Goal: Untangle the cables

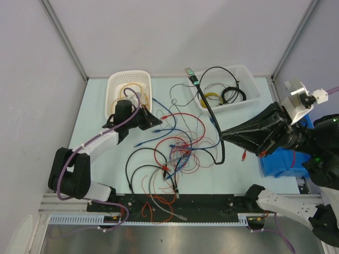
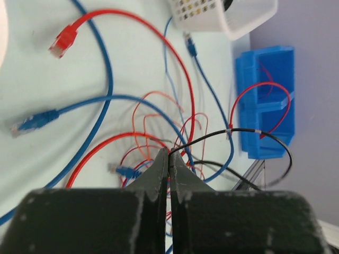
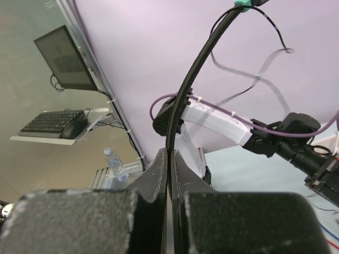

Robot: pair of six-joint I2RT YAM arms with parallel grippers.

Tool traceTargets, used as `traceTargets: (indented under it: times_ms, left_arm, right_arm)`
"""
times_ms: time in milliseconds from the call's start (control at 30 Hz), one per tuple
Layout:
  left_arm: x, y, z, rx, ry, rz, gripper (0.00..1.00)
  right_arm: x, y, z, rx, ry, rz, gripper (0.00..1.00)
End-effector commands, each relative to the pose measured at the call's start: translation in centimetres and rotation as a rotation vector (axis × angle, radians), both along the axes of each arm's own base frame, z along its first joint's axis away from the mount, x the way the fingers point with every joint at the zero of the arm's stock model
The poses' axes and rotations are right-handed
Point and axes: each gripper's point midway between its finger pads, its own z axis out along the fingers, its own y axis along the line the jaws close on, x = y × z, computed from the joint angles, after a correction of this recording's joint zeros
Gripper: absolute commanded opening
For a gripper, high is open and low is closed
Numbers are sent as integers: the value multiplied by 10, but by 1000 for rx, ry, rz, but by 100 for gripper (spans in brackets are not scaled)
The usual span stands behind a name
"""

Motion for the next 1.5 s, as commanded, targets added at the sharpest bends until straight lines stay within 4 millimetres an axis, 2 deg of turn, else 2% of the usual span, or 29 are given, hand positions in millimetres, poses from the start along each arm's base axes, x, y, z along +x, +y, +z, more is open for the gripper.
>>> traceTargets:
  times_ms: [0, 67, 133, 200, 233, 267, 300, 333, 400, 433, 467, 600, 700, 733, 933, 1000, 1100, 1167, 1200, 1233, 1267, 1333, 1367, 1400, 1433, 1467]
  left_arm:
    - [-3, 0, 17, -26, -87, -16, 0]
    - [-4, 2, 23, -19, -104, -17, 0]
    - [-6, 2, 35, -19, -137, -21, 0]
    - [-7, 3, 48, -24, -168, -21, 0]
    - [-7, 3, 56, -26, -179, -22, 5]
    - [-6, 3, 61, -25, -191, -19, 12]
    - [-9, 4, 68, -22, -208, -22, 36]
    - [-8, 5, 78, -24, -229, -18, 48]
    - [-9, 7, 90, -19, -258, -13, 82]
    - [-12, 9, 103, -18, -290, -13, 94]
    - [-14, 10, 109, -17, -308, -13, 100]
    - [-24, 13, 132, -35, -373, -11, 100]
    - [-38, 9, 147, -99, -432, -49, 99]
    - [-43, 6, 141, -108, -427, -61, 100]
    - [-70, -14, 151, -173, -537, -145, 100]
    - [-74, -20, 152, -210, -531, -177, 100]
    - [-71, -22, 140, -200, -469, -178, 99]
    - [-70, -22, 134, -183, -446, -172, 100]
    - [-70, -20, 127, -164, -423, -168, 99]
    - [-69, -19, 122, -149, -409, -159, 99]
    - [-69, -17, 120, -136, -402, -152, 100]
    - [-69, -11, 106, -91, -365, -124, 100]
    - [-71, -9, 98, -66, -341, -122, 100]
    - [-71, -6, 94, -45, -331, -110, 100]
    - [-70, 0, 91, -20, -329, -78, 100]
    - [-73, 5, 80, 13, -288, -68, 100]
  right_arm:
    - [39, 24, -37, -82, 80, -81, 0]
    - [52, 29, -57, -118, 119, -120, 0]
    - [69, 36, -86, -171, 165, -161, 0]
    - [87, 37, -105, -205, 196, -226, 0]
    - [96, 39, -123, -242, 221, -252, 0]
    - [103, 38, -130, -259, 236, -278, 0]
    - [117, 34, -138, -274, 254, -346, 0]
    - [123, 32, -149, -303, 276, -374, 0]
    - [136, 27, -163, -333, 306, -432, 0]
    - [139, 27, -167, -343, 312, -442, 0]
    - [140, 26, -172, -352, 321, -446, 0]
    - [141, 28, -179, -369, 334, -441, 0]
    - [138, 29, -180, -369, 339, -421, 0]
    - [138, 31, -180, -368, 341, -414, 0]
    - [129, 35, -176, -347, 352, -367, 0]
    - [127, 36, -175, -341, 347, -356, 0]
    - [126, 37, -183, -368, 359, -354, 0]
    - [128, 40, -205, -437, 393, -356, 0]
    - [126, 40, -225, -501, 428, -352, 0]
    - [128, 43, -254, -576, 479, -351, 0]
    - [130, 43, -272, -622, 510, -371, 13]
    - [123, 52, -306, -703, 558, -364, 32]
    - [115, 57, -333, -762, 581, -347, 47]
    - [100, 71, -341, -776, 555, -300, 53]
    - [96, 75, -350, -802, 538, -313, 62]
    - [89, 81, -366, -857, 538, -301, 64]
